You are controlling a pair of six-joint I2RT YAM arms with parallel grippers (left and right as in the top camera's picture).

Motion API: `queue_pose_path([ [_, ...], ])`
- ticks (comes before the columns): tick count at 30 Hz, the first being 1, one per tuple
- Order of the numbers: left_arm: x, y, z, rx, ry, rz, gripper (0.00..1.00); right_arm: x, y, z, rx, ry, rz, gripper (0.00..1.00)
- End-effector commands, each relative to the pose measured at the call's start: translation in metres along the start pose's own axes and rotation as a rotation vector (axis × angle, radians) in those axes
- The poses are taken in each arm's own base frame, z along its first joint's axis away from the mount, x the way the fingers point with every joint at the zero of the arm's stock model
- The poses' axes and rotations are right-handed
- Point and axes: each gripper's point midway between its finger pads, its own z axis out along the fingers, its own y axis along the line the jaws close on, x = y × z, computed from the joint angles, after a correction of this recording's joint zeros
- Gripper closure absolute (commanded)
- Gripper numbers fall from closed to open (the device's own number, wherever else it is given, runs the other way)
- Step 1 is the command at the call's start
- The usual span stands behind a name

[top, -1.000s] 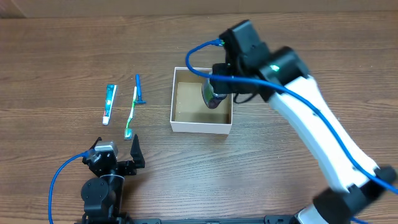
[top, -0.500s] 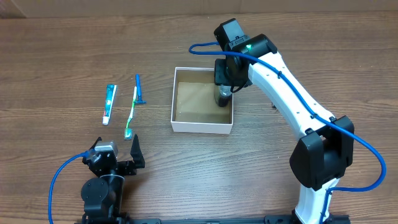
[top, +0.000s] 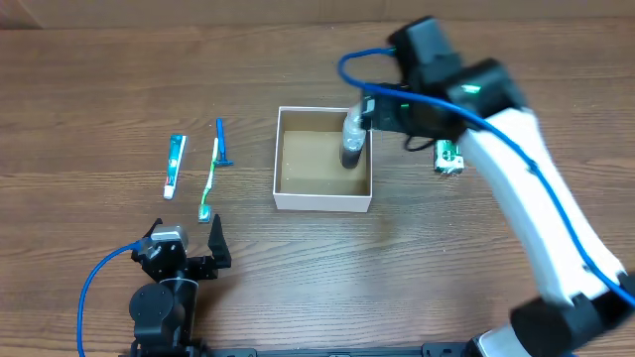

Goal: Pack container
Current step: 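Carry the pump bottle into the white box and release it, then grasp the green Dettol soap bar with the right gripper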

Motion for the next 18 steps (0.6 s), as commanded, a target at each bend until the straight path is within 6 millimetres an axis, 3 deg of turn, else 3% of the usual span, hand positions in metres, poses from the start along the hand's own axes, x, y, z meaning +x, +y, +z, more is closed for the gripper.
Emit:
queue_pose_path([
  [1, -0.001, 0.000, 0.000, 0.003, -0.008, -0.017, 0.00, -0.024, -0.058, -0.008, 0.104, -0.049, 0.110, 0.04],
  [5, -0.001, 0.000, 0.000, 0.003, -0.008, -0.017, 0.00, -0.024, -0.110, 0.026, 0.197, 0.033, 0.200, 0.04],
  [6, -0.001, 0.000, 0.000, 0.003, -0.008, -0.017, 0.00, -0.016, -0.137, 0.056, 0.247, 0.107, 0.243, 0.04],
  [7, -0.001, 0.000, 0.000, 0.003, -0.008, -0.017, 0.00, -0.012, -0.144, 0.066, 0.262, 0.135, 0.256, 0.02],
  [13, -0.001, 0.000, 0.000, 0.003, -0.008, -0.017, 0.00, 0.011, -0.163, 0.132, 0.273, 0.284, 0.211, 0.00],
  [18, -0.001, 0.000, 0.000, 0.003, -0.008, -0.017, 0.00, 0.018, -0.178, 0.165, 0.307, 0.330, 0.174, 0.00],
])
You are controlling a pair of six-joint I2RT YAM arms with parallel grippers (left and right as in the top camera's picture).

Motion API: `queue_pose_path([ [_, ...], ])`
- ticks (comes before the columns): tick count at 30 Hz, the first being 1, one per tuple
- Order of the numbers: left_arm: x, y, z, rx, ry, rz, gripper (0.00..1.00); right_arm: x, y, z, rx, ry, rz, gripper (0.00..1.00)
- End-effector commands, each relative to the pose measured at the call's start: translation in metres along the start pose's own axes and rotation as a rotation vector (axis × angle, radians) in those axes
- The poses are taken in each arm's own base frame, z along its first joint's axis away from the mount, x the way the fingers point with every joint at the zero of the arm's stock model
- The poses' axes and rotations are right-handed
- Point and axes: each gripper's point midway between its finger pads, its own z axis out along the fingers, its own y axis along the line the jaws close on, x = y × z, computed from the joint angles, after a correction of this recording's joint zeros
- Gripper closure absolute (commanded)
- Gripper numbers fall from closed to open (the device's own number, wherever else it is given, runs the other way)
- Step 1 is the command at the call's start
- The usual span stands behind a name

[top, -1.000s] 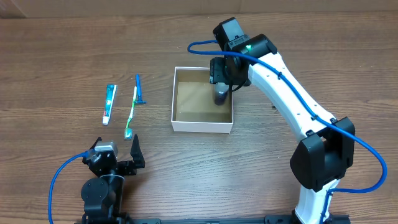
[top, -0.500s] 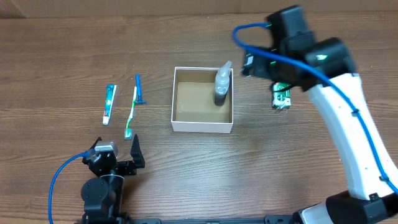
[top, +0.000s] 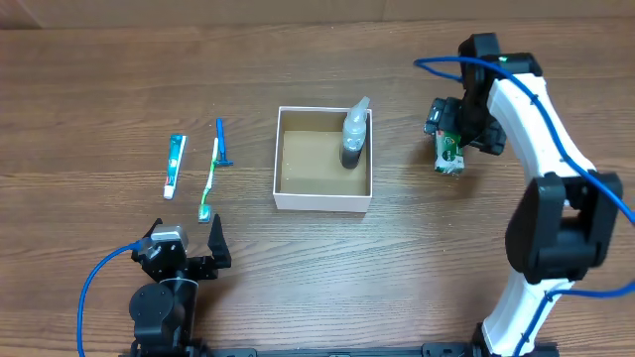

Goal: Pack container
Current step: 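Grasp the green Dettol soap bar with the right gripper, then lower the soap bar into the box and open the right gripper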

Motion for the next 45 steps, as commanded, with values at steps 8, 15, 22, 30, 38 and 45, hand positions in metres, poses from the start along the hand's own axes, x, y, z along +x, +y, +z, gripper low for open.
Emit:
queue_pose_path([
  [8, -0.001, 0.000, 0.000, 0.003, -0.008, -0.017, 0.00, -0.005, -0.002, 0.040, 0.024, 0.047, -0.131, 0.00],
  [15, -0.001, 0.000, 0.000, 0.003, -0.008, -0.017, 0.00, -0.004, 0.003, 0.062, 0.012, 0.077, -0.131, 0.03],
  [22, -0.001, 0.000, 0.000, 0.003, -0.008, -0.017, 0.00, 0.002, 0.003, 0.079, 0.020, 0.117, -0.125, 0.34],
  [30, -0.001, 0.000, 0.000, 0.003, -0.008, -0.017, 0.00, 0.006, 0.002, 0.032, 0.012, 0.086, -0.061, 0.62],
  [38, -0.001, 0.000, 0.000, 0.003, -0.008, -0.017, 0.00, 0.039, 0.044, -0.091, -0.159, -0.092, -0.168, 0.62],
  [45, -0.001, 0.000, 0.000, 0.003, -0.008, -0.017, 0.00, 0.099, 0.127, -0.140, -0.291, -0.225, -0.680, 0.53],
])
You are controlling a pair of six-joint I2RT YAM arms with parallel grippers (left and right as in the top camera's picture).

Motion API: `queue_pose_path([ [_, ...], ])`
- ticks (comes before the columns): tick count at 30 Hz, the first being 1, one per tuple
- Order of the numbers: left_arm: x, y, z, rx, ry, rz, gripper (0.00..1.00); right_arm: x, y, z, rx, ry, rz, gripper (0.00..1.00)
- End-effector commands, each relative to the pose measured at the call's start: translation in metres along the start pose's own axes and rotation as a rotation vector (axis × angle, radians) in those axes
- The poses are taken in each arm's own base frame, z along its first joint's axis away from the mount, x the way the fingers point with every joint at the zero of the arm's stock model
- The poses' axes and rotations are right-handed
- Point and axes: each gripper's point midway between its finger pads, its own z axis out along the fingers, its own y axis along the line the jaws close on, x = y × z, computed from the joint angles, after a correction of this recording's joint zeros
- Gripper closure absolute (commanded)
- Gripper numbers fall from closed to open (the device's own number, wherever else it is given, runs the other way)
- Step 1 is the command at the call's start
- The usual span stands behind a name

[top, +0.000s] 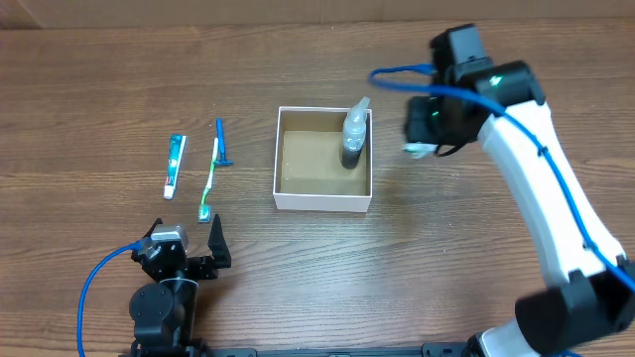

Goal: Pack container
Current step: 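Lower the soap bar into the box and open the right gripper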

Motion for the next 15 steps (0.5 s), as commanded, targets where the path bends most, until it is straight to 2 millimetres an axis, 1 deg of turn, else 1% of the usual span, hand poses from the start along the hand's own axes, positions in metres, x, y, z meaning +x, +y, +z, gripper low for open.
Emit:
queue_pose_path([
  [1, -0.001, 0.000, 0.000, 0.003, -0.008, -0.017, 0.00, 0.015, 0.054, 0.007, -0.077, 0.019, -0.326, 0.57],
  [3, -0.001, 0.000, 0.000, 0.003, -0.008, -0.017, 0.00, 0.021, 0.078, 0.014, -0.102, 0.020, -0.438, 0.61],
  [5, -0.001, 0.000, 0.000, 0.003, -0.008, -0.017, 0.00, 0.026, 0.096, 0.023, -0.120, 0.023, -0.533, 0.61],
  [6, -0.001, 0.000, 0.000, 0.003, -0.008, -0.017, 0.00, 0.031, 0.106, 0.031, -0.128, 0.033, -0.607, 0.62],
  [7, -0.001, 0.000, 0.000, 0.003, -0.008, -0.017, 0.00, 0.034, 0.112, 0.038, -0.132, 0.043, -0.652, 0.61],
  [9, -0.001, 0.000, 0.000, 0.003, -0.008, -0.017, 0.00, 0.036, 0.117, 0.050, -0.134, 0.062, -0.699, 0.60],
  [11, -0.001, 0.000, 0.000, 0.003, -0.008, -0.017, 0.00, 0.038, 0.116, 0.062, -0.125, 0.087, -0.726, 0.59],
  [15, -0.001, 0.000, 0.000, 0.003, -0.008, -0.017, 0.00, 0.042, 0.111, 0.084, -0.114, 0.139, -0.756, 0.51],
])
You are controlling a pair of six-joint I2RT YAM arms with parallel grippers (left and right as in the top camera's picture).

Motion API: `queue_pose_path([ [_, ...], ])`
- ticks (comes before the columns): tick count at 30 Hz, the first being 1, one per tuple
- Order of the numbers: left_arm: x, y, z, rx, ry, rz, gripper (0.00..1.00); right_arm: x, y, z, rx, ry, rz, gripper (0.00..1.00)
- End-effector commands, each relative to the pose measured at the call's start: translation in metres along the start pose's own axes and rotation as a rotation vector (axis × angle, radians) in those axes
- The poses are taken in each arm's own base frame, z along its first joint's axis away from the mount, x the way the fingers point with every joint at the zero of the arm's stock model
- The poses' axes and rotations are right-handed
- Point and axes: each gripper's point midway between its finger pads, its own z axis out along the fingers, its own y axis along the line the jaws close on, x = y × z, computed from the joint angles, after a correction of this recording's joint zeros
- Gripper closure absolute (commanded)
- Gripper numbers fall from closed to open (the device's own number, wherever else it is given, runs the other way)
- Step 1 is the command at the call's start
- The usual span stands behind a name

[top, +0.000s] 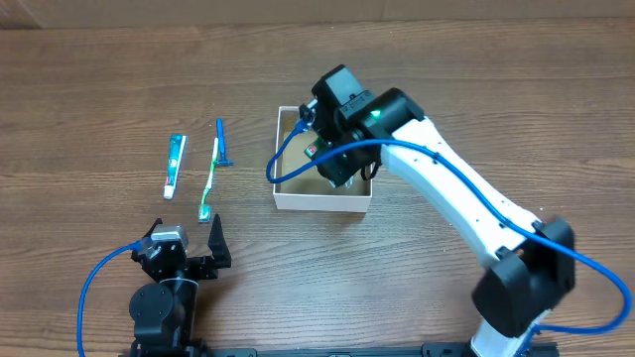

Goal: Pack container
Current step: 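Lower the soap bar into the box and open the right gripper, then reach the left gripper to the toothpaste tube and grasp it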

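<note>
The white open box (319, 199) stands mid-table, its brown floor partly showing. My right arm reaches across it, and the right gripper (319, 157) hangs over the box's inside. A small green-and-white packet (313, 151) peeks out at its tip, apparently held; the fingers themselves are covered by the wrist. The arm also hides whatever stands along the box's right wall. My left gripper (189, 245) rests at the front left, open, holding nothing.
Left of the box lie a teal-and-white tube (175, 165), a green toothbrush (209, 182) and a blue razor (222, 143). The left arm's base and blue cable sit at the front left corner.
My right gripper has moved left from beside the box's right wall to over the box's inside, the packet with it. The bottle in the box is now hidden. The left arm is still.
My right gripper was at a clear bottle standing in the box's right side. Then it was out at the green-and-white packet on the table to the right, the bottle left in the box. Later the packet was off the table, and now it is over the box.
</note>
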Motion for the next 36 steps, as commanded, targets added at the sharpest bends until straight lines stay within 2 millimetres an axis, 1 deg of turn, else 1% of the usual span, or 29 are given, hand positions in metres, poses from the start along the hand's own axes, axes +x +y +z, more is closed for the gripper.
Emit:
queue_pose_path([
  [1, -0.001, 0.000, 0.000, 0.003, -0.008, -0.017, 0.00, 0.002, -0.006, 0.016, -0.002, 0.034, -0.066, 0.49],
  [2, -0.001, 0.000, 0.000, 0.003, -0.008, -0.017, 0.00, 0.005, -0.006, 0.020, -0.005, 0.050, -0.078, 0.40],
  [3, -0.001, 0.000, 0.000, 0.003, -0.008, -0.017, 0.00, 0.006, -0.008, 0.022, 0.007, 0.059, -0.081, 0.34],
  [4, -0.001, 0.000, 0.000, 0.003, -0.008, -0.017, 0.00, 0.007, -0.011, 0.022, 0.030, 0.065, -0.083, 0.32],
  [5, -0.001, 0.000, 0.000, 0.003, -0.008, -0.017, 0.00, 0.007, -0.013, 0.022, 0.043, 0.067, -0.084, 0.24],
  [8, -0.001, 0.000, 0.000, 0.003, -0.008, -0.017, 0.00, 0.009, -0.013, 0.018, 0.052, 0.073, -0.048, 0.13],
  [11, -0.001, 0.000, 0.000, 0.003, -0.008, -0.017, 0.00, 0.013, -0.011, 0.008, 0.048, 0.074, 0.011, 0.12],
  [13, -0.001, 0.000, 0.000, 0.003, -0.008, -0.017, 0.00, 0.013, -0.009, -0.005, 0.049, 0.049, 0.062, 0.11],
  [14, -0.001, 0.000, 0.000, 0.003, -0.008, -0.017, 0.00, 0.012, -0.008, -0.013, 0.049, 0.029, 0.094, 0.06],
  [16, -0.001, 0.000, 0.000, 0.003, -0.008, -0.017, 0.00, 0.009, -0.007, -0.039, 0.055, -0.037, 0.195, 0.00],
  [19, -0.001, 0.001, 0.000, -0.005, -0.009, -0.012, 0.00, 0.009, -0.016, -0.078, 0.062, -0.139, 0.371, 0.00],
  [21, -0.001, 0.001, 0.000, -0.004, -0.009, -0.014, 0.00, 0.012, -0.027, -0.099, 0.065, -0.196, 0.492, 0.00],
  [22, -0.006, -0.004, -0.001, 0.024, -0.028, -0.046, 0.00, 0.016, -0.039, -0.114, 0.070, -0.238, 0.591, 0.00],
  [24, -0.007, -0.017, -0.001, 0.103, -0.023, -0.107, 0.00, 0.029, -0.063, -0.135, 0.075, -0.288, 0.768, 0.00],
  [25, -0.010, -0.021, -0.002, 0.123, -0.035, -0.112, 0.00, 0.037, -0.077, -0.143, 0.070, -0.304, 0.854, 0.00],
  [28, -0.025, -0.031, -0.005, 0.185, -0.086, -0.136, 0.00, 0.059, -0.109, -0.152, 0.046, -0.306, 1.029, 0.00],
  [29, -0.028, -0.030, -0.006, 0.182, -0.091, -0.161, 0.00, 0.069, -0.121, -0.152, 0.032, -0.299, 1.091, 0.00],
  [30, -0.029, -0.027, -0.007, 0.161, -0.081, -0.185, 0.00, 0.079, -0.132, -0.153, 0.025, -0.290, 1.152, 0.00],
  [33, -0.033, -0.014, -0.011, 0.067, -0.025, -0.234, 0.00, 0.100, -0.157, -0.156, 0.031, -0.286, 1.250, 0.00],
  [35, -0.042, -0.004, -0.014, -0.015, 0.038, -0.235, 0.00, 0.115, -0.176, -0.161, 0.050, -0.303, 1.316, 0.00],
  [36, -0.046, -0.002, -0.013, -0.036, 0.063, -0.231, 0.00, 0.119, -0.182, -0.163, 0.058, -0.310, 1.336, 0.00],
])
